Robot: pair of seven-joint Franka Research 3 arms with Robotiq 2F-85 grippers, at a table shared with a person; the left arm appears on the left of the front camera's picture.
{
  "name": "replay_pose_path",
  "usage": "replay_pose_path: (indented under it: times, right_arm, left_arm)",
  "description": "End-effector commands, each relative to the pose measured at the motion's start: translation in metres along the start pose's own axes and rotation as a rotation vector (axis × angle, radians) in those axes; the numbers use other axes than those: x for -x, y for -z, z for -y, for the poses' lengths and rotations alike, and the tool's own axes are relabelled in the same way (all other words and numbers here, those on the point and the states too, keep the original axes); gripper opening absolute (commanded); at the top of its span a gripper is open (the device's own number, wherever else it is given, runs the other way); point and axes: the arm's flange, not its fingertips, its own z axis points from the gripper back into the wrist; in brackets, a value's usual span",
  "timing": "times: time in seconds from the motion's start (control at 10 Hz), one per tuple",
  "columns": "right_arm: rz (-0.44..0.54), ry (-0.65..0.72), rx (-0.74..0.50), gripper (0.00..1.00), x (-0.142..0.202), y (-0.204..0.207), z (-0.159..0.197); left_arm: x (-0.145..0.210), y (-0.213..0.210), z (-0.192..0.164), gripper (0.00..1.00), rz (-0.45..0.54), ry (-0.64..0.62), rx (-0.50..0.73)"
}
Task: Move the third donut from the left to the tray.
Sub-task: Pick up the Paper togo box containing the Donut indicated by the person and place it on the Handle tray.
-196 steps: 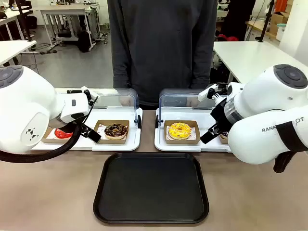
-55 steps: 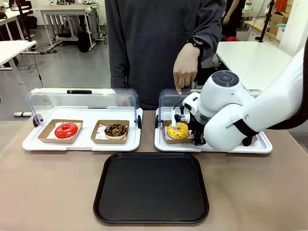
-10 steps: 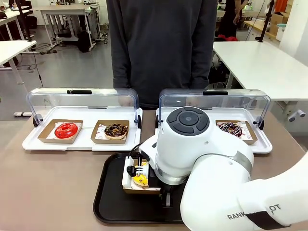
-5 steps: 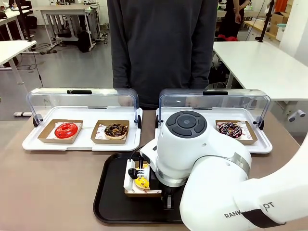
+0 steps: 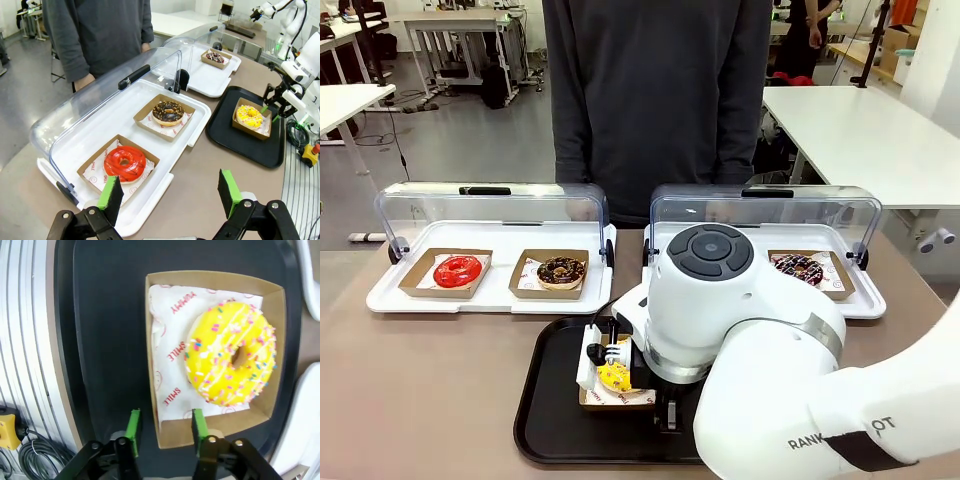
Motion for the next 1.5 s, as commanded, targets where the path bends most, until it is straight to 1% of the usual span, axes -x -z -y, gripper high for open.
replay_pose_path:
  times: [0.0,0.1,0.3,0.5,0.6,0.7,1.4]
  right_arm:
    - [0.011,0.032,0.005,0.92,0.019,-0.037,0.0]
    - [0.012,0.045,0.006,1.0,0.019,-0.052,0.006]
    - [0.003,0.048,-0.007,1.0,0.018,-0.076,0.019]
    - [0.012,0.039,-0.007,1.0,0.018,-0.087,0.025]
    - [0.039,0.021,-0.016,1.0,0.019,-0.09,0.028]
    - [-0.001,0.066,0.037,1.0,0.017,-0.078,0.023]
    - [-0.001,0.066,0.037,1.0,0.017,-0.078,0.023]
  left_arm:
    - [-0.001,-0.001,0.001,1.0,0.011,0.002,0.005]
    - [-0.001,-0.001,0.001,1.0,0.011,0.002,0.005]
    - [-0.001,-0.001,0.001,1.0,0.011,0.002,0.005]
    - [-0.001,-0.001,0.001,1.0,0.011,0.002,0.005]
    - [-0.001,-0.001,0.001,1.0,0.011,0.002,0.005]
    - [-0.001,-0.001,0.001,1.0,0.011,0.002,0.005]
    - [-0.001,-0.001,0.001,1.0,0.011,0.002,0.005]
